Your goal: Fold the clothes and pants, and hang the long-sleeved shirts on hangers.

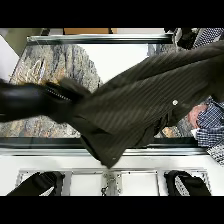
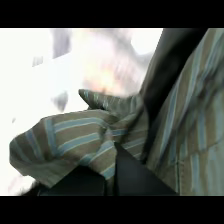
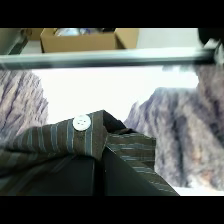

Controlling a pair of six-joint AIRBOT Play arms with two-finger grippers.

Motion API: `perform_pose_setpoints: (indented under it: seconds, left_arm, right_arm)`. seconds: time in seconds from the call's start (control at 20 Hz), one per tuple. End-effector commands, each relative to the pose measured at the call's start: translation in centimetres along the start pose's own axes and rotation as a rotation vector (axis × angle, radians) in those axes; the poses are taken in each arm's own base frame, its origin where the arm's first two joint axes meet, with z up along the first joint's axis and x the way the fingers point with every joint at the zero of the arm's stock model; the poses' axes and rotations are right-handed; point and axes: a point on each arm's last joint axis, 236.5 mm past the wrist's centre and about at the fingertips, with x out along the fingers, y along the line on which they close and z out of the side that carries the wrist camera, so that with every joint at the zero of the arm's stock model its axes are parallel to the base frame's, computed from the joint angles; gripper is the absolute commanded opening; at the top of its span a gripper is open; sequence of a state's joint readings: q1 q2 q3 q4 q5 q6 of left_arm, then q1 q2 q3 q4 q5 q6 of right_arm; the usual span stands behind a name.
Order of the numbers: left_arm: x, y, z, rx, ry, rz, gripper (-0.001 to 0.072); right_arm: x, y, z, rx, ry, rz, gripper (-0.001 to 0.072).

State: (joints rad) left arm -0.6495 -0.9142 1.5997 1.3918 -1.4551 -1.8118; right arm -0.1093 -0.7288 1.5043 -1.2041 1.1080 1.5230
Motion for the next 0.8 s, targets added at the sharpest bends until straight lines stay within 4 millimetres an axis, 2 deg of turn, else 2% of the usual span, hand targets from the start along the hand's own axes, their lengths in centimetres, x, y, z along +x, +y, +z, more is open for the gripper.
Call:
perform_pose_setpoints:
  seconds: [0.0,0.1,0.2,0.25,0.3,0.35,0.4,0.45,0.55,0.65,0.75]
  left_arm:
    - [8.2,4.3,-3.5,0.000,0.149,0.178,0.0017]
    - [13.5,8.0,-0.5,-0.036,0.066,0.234,0.0017]
    - [17.7,12.5,3.4,-0.112,-0.040,0.257,0.0017]
    - [19.1,14.7,5.5,-0.157,-0.095,0.259,0.0027]
    - [20.1,17.0,8.0,-0.213,-0.157,0.253,0.0299]
    - [20.5,19.1,10.2,-0.272,-0.214,0.245,0.0613]
    - [20.5,21.3,12.0,-0.333,-0.251,0.236,0.0690]
    - [20.2,23.1,12.9,-0.370,-0.259,0.232,0.0690]
    - [19.4,25.6,12.0,-0.352,-0.177,0.238,0.0690]
    - [18.8,26.6,8.1,-0.245,0.015,0.255,0.0689]
    - [19.1,26.2,3.1,-0.154,0.214,0.224,0.0689]
  right_arm:
    - [8.3,-2.4,-4.1,0.144,0.192,0.000,0.0020]
    - [14.4,-6.7,-8.2,0.198,0.321,-0.100,0.0020]
    - [19.7,-11.3,-11.9,0.196,0.392,-0.204,0.0032]
    - [22.0,-13.1,-13.2,0.199,0.402,-0.229,0.0207]
    - [23.5,-14.3,-14.1,0.211,0.412,-0.243,0.0485]
    - [24.6,-15.3,-14.7,0.222,0.417,-0.253,0.0666]
    - [24.8,-16.0,-14.8,0.229,0.420,-0.263,0.0660]
    - [24.6,-16.5,-14.6,0.235,0.414,-0.271,0.0660]
    - [23.1,-17.0,-13.5,0.222,0.400,-0.284,0.0660]
    - [20.6,-16.0,-12.4,0.172,0.414,-0.272,0.0660]
    - [17.9,-14.5,-12.0,0.138,0.442,-0.254,0.0660]
